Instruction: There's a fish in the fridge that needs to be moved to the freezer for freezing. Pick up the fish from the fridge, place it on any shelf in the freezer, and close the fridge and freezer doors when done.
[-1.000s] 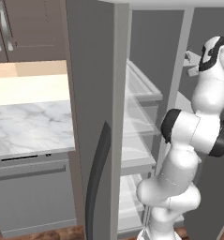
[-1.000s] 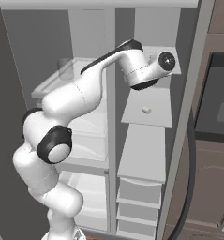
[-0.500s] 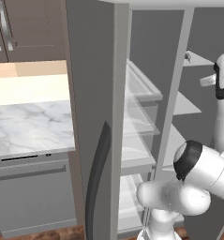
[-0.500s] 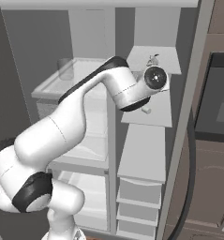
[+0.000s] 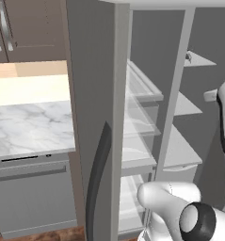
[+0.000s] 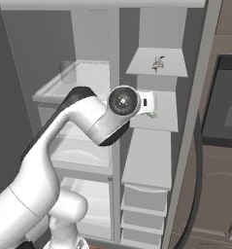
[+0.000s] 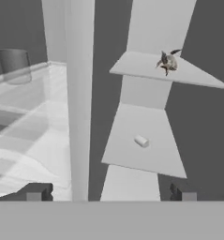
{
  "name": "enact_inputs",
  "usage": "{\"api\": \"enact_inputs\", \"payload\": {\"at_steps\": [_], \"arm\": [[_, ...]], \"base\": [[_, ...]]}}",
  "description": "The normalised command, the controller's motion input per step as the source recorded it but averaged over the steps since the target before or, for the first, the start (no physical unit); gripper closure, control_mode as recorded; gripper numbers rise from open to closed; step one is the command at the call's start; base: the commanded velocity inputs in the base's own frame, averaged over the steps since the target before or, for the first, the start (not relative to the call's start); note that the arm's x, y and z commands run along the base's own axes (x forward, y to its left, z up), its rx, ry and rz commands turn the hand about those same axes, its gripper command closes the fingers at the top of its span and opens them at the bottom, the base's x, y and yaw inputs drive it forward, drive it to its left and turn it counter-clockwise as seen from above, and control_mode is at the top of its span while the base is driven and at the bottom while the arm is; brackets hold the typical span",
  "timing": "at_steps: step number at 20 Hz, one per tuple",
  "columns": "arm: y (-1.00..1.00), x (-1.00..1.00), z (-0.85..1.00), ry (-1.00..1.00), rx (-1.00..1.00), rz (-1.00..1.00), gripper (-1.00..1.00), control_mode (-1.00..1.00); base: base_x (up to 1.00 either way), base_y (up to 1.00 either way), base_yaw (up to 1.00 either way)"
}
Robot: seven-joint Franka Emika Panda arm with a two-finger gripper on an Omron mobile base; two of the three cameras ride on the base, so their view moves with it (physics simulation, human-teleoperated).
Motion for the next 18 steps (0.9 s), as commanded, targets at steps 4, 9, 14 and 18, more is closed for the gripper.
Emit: {"api": "enact_inputs", "payload": {"at_steps": [4, 9, 14, 18], "arm": [[0.54, -0.88, 0.21, 0.0, 0.13, -0.22, -1.0, -1.0], [0.33, -0.39, 0.04, 0.0, 0.08, -0.15, -1.0, -1.0], [0.41, -0.02, 0.0, 0.06, -0.03, -0.06, -1.0, -1.0], [0.42, -0.11, 0.04, 0.19, -0.13, -0.03, -1.0, -1.0]], "base": [[0.0, 0.0, 0.0], [0.0, 0.0, 0.0], [0.0, 0.0, 0.0], [0.0, 0.0, 0.0]]}}
